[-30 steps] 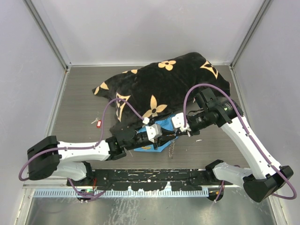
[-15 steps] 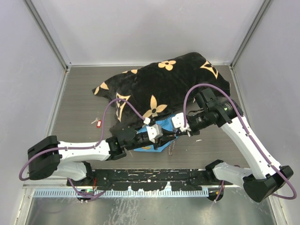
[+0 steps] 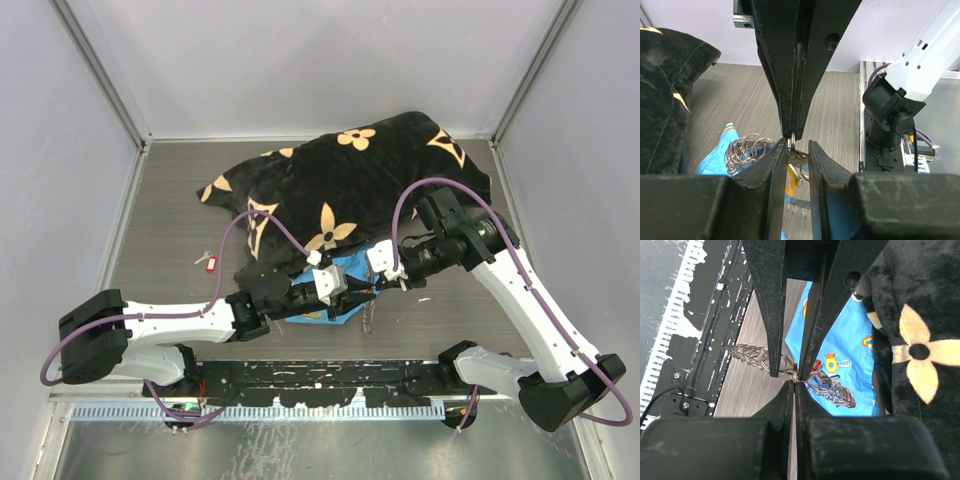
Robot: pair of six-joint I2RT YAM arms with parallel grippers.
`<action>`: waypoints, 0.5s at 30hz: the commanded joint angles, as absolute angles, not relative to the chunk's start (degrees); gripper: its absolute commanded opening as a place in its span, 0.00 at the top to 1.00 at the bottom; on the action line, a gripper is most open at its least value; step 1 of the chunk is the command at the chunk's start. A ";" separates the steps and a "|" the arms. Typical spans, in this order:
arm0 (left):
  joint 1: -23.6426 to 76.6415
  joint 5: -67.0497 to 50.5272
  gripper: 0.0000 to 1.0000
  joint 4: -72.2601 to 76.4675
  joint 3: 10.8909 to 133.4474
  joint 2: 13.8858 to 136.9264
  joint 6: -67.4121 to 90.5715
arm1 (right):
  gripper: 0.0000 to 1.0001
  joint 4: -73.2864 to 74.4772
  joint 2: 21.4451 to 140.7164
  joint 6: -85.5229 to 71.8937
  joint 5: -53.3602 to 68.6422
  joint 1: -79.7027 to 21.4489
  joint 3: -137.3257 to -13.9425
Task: Remove the keys from the keyring
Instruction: Remove the key from the keyring.
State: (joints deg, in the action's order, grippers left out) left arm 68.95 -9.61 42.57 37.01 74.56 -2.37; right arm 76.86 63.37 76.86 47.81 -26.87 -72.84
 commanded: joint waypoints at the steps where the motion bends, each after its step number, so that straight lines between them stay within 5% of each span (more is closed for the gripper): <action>1: 69.06 -11.62 0.75 42.97 38.56 73.21 -2.29 | 0.99 75.94 61.44 77.35 51.67 -26.34 -73.75; 15: 69.04 -10.01 0.77 40.62 39.70 73.16 -2.88 | 0.99 75.94 60.97 77.66 52.38 -26.11 -73.34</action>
